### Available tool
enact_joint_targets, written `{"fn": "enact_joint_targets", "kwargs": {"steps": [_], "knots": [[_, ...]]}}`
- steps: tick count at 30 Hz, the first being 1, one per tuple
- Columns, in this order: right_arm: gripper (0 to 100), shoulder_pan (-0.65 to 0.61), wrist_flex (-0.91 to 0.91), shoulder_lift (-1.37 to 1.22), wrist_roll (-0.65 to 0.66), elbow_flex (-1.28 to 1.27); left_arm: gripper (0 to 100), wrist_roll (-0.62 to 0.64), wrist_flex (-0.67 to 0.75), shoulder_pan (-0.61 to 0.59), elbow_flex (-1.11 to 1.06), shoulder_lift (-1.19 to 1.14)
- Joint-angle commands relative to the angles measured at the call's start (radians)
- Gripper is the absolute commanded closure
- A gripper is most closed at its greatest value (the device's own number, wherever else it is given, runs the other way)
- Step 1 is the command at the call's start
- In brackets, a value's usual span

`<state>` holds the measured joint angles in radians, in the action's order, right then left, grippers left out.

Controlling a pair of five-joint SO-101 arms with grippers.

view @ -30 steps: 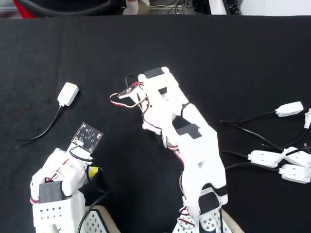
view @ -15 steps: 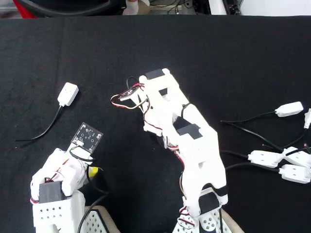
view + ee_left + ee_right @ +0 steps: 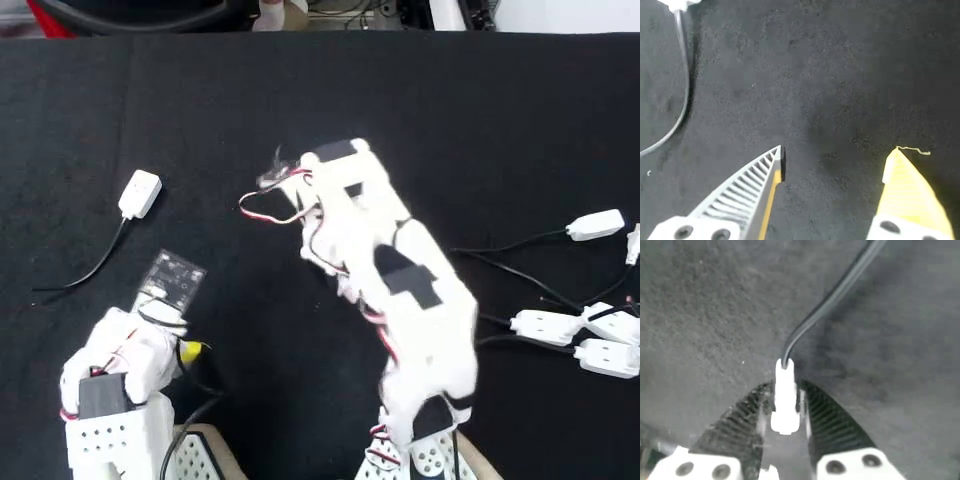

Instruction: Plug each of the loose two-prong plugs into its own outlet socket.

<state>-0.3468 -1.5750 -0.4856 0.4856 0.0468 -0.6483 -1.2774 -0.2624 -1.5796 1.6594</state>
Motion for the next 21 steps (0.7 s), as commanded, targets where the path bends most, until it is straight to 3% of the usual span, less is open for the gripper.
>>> {"fn": "enact_joint_targets", "kwargs": {"steps": [1,6,10,16,21], "knots": [[98.7,0.029,0.215,0.409,-0.069,-0.286,68,0.146,0.110,-0.162,0.179,-0.011],[98.7,0.049,0.559,0.854,-0.196,-0.674,68,0.216,0.124,-0.156,0.369,-0.150],[98.7,0.052,0.697,1.063,-0.330,-0.857,68,0.222,0.141,-0.010,0.605,-0.525],[98.7,0.074,0.749,1.040,-0.419,-0.878,68,0.101,0.166,0.062,1.033,-1.160],[98.7,0.143,0.838,0.940,-0.416,-0.874,68,-0.107,0.164,0.033,1.330,-1.536]]}}
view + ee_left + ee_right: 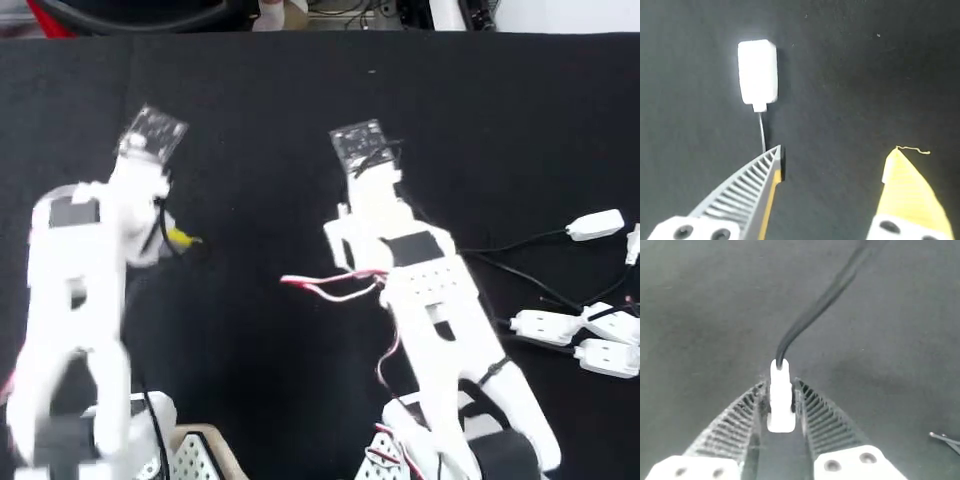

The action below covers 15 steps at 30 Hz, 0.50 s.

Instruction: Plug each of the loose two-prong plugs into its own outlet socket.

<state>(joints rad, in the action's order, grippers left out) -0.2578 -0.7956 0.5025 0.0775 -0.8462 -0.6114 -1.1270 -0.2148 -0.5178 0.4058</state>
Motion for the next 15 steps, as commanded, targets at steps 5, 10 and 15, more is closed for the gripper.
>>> {"fn": "enact_joint_targets", "kwargs": {"steps": [5,10,15], "knots": [[98.7,0.057,0.063,-0.133,-0.008,0.058,68,-0.190,0.014,-0.059,0.516,-0.522],[98.7,0.061,0.064,-0.168,-0.009,0.079,68,-0.189,0.014,-0.074,0.659,-0.690],[98.7,0.091,0.077,-0.171,-0.017,0.079,68,-0.192,0.015,-0.081,0.702,-0.793]]}}
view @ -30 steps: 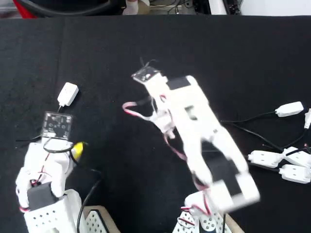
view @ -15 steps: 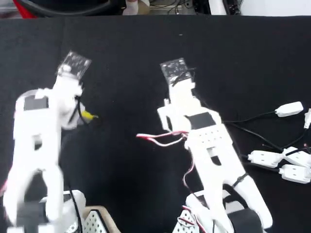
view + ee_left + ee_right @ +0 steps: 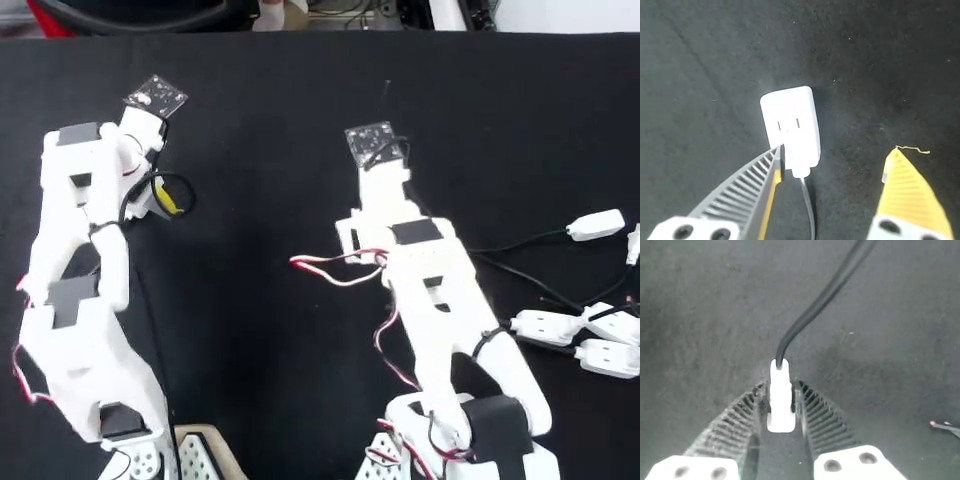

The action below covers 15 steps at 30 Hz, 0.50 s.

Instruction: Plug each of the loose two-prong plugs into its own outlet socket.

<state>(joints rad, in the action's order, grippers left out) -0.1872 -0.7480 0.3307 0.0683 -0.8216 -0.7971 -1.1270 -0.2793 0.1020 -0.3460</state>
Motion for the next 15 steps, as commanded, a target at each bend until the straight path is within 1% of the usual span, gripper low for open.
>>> {"fn": "enact_joint_targets", "kwargs": {"steps": [1,5,9,15], "knots": [[98.7,0.020,0.032,0.001,-0.008,0.053,68,-0.006,0.012,-0.016,0.084,-0.064],[98.7,0.020,0.032,0.001,-0.006,0.053,68,-0.002,-0.058,-0.012,0.139,-0.117],[98.7,0.020,0.032,0.001,0.000,0.051,68,-0.002,-0.049,-0.018,0.188,-0.184],[98.7,0.020,0.032,0.001,0.000,0.050,68,-0.002,-0.055,-0.041,0.325,-0.307]]}}
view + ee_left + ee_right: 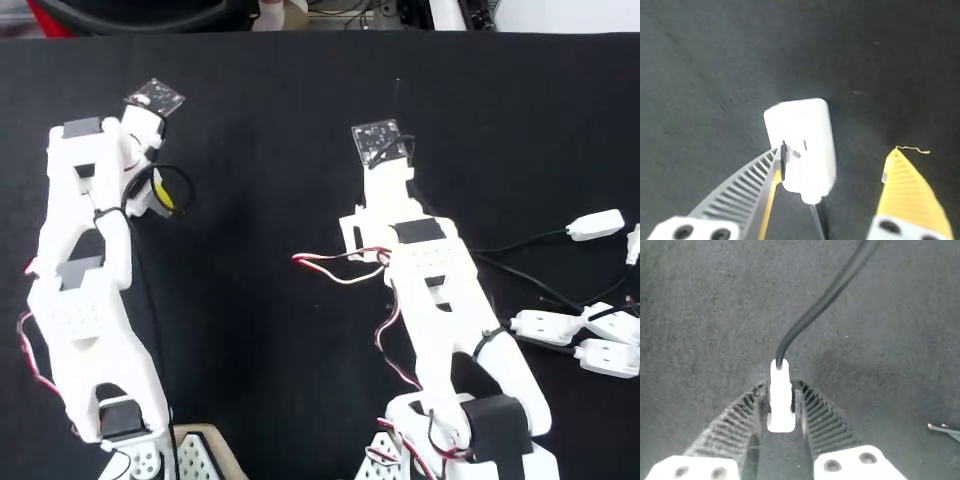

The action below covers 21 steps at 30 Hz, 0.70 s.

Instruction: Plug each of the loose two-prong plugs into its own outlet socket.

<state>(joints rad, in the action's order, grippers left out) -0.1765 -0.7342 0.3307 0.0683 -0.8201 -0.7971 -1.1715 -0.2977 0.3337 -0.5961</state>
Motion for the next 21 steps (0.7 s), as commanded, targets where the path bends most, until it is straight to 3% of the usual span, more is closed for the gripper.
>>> {"fn": "enact_joint_targets", "kwargs": {"steps": [1,9,15,18,21], "knots": [[98.7,0.009,0.018,0.001,0.000,0.048,68,-0.002,-0.012,-0.024,0.110,-0.077],[98.7,0.008,0.018,0.001,0.000,0.048,70,-0.002,-0.031,-0.070,0.199,-0.163],[98.7,0.008,0.018,0.001,0.000,0.048,98,0.068,-0.264,-0.061,0.360,-0.110],[98.7,0.008,0.018,0.001,0.000,0.048,94,0.072,-0.416,-0.028,0.446,-0.077],[98.7,0.008,0.018,0.001,0.000,0.048,97,0.072,-0.519,0.018,0.499,-0.051]]}}
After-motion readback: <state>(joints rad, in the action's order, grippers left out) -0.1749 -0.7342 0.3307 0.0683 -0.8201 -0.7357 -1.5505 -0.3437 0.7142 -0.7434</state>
